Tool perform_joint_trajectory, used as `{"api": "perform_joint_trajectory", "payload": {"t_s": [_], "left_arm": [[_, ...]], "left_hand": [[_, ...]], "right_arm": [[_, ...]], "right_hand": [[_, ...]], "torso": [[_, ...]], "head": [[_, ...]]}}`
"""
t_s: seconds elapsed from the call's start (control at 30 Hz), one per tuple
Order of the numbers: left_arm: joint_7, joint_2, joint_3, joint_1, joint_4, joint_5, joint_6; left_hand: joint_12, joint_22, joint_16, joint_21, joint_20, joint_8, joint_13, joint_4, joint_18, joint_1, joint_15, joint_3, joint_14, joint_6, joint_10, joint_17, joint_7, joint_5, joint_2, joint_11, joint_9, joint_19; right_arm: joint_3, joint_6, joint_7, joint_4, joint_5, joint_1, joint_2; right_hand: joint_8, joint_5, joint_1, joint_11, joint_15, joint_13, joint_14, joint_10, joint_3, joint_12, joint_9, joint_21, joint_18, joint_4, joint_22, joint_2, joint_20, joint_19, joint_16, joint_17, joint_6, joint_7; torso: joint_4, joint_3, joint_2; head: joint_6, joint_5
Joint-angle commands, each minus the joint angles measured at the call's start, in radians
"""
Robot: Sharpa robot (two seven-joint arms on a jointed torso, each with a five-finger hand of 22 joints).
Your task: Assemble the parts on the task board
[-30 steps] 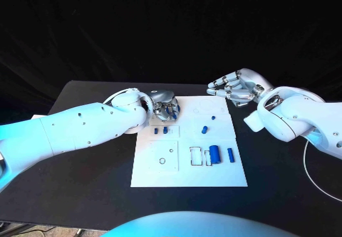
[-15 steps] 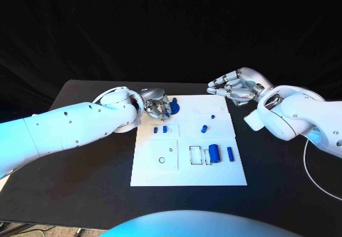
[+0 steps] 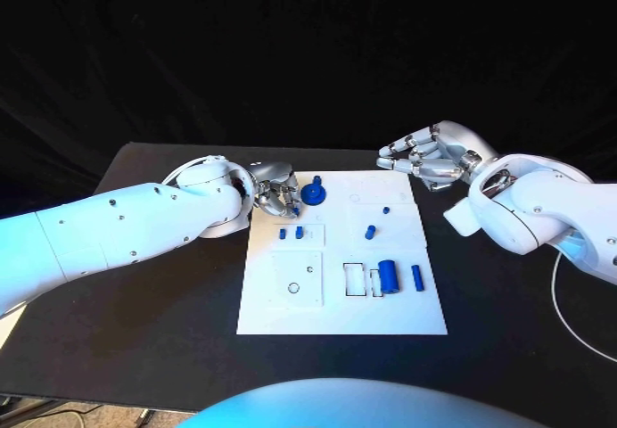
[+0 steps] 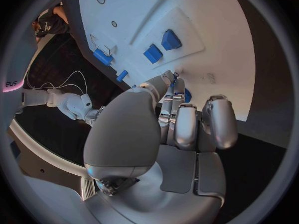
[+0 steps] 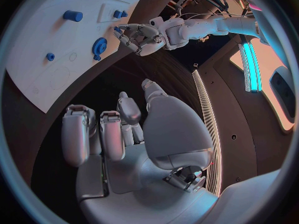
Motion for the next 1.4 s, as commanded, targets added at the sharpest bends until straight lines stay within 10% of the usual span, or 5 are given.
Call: {"api": "perform_joint_trajectory", "payload": {"t_s": [0.03, 1.4], "left_arm": [[-0.011, 0.000, 0.000, 0.000, -0.001, 0.007, 0.033], [-0.050, 0.023, -0.001, 0.000, -0.042, -0.006, 0.081]], "left_hand": [[-0.007, 0.013, -0.002, 0.001, -0.002, -0.005, -0.001, 0.007, -0.008, -0.011, -0.006, -0.001, 0.024, 0.009, 0.004, -0.001, 0.000, -0.003, 0.000, 0.002, 0.000, 0.006], [-0.049, 0.007, 0.001, -0.011, 0.007, -0.049, -0.009, 0.000, -0.006, -0.036, 0.007, 0.005, 0.022, -0.038, -0.034, -0.010, 0.015, -0.002, -0.012, 0.019, -0.011, 0.001]], "right_arm": [[0.000, 0.012, 0.001, 0.002, -0.010, -0.001, 0.000], [0.000, 0.013, 0.002, 0.004, -0.010, -0.001, 0.001]], "right_hand": [[0.007, 0.003, -0.001, -0.002, -0.006, 0.001, 0.080, 0.001, -0.002, 0.005, 0.001, -0.006, 0.003, 0.001, 0.002, 0.012, 0.000, -0.004, -0.003, 0.161, 0.006, -0.001], [0.007, 0.006, 0.001, -0.002, -0.006, 0.001, 0.080, 0.001, -0.004, 0.005, 0.001, -0.006, 0.003, 0.000, 0.001, 0.013, 0.000, -0.004, -0.004, 0.161, 0.007, -0.001]], "torso": [[0.0001, -0.0002, 0.000], [-0.0012, -0.0001, 0.000]], "head": [[-0.001, 0.002], [0.002, 0.009]]}}
